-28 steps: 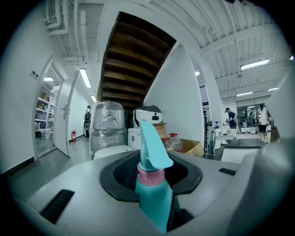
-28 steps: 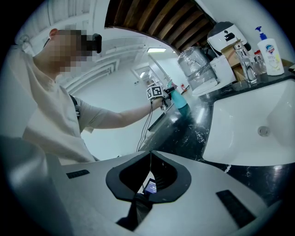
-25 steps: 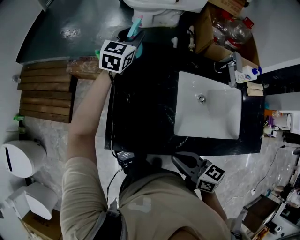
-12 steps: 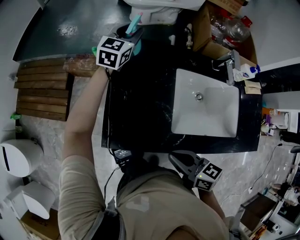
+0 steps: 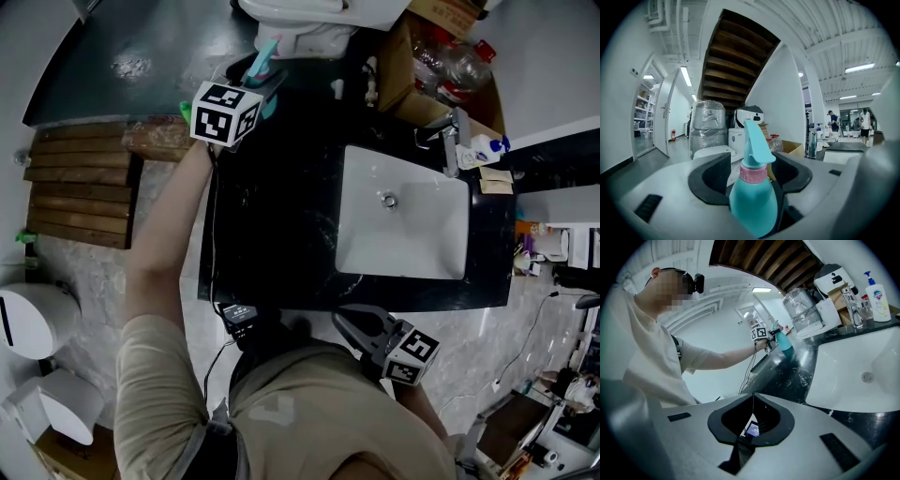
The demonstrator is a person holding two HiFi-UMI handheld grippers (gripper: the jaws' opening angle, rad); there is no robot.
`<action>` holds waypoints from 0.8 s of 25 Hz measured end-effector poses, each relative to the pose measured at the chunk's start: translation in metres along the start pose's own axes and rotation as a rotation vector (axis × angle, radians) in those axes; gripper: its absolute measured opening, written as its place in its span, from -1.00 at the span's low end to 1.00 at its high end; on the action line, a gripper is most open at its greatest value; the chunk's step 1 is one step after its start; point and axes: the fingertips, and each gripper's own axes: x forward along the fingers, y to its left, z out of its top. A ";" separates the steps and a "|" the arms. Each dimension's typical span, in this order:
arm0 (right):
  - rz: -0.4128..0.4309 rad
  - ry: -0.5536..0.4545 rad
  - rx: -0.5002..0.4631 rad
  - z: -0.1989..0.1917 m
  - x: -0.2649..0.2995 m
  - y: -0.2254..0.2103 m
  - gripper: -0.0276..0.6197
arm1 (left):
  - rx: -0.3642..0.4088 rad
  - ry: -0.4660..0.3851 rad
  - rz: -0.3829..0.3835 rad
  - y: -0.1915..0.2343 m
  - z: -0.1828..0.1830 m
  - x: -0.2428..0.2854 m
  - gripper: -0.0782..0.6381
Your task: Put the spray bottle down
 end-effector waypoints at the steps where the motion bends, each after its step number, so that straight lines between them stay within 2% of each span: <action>1: -0.001 0.004 0.004 -0.001 -0.001 0.000 -0.84 | 0.001 0.003 0.004 0.001 0.000 -0.002 -0.07; 12: 0.015 0.015 -0.001 -0.005 0.000 0.001 -0.84 | 0.009 0.025 0.034 0.002 -0.013 -0.028 -0.07; 14: 0.016 0.019 -0.002 -0.007 -0.001 0.000 -0.84 | 0.006 0.032 0.019 0.001 -0.016 -0.027 -0.25; 20: 0.013 -0.007 -0.001 -0.002 -0.001 -0.004 -0.84 | -0.054 -0.006 -0.087 0.000 -0.017 -0.031 -0.27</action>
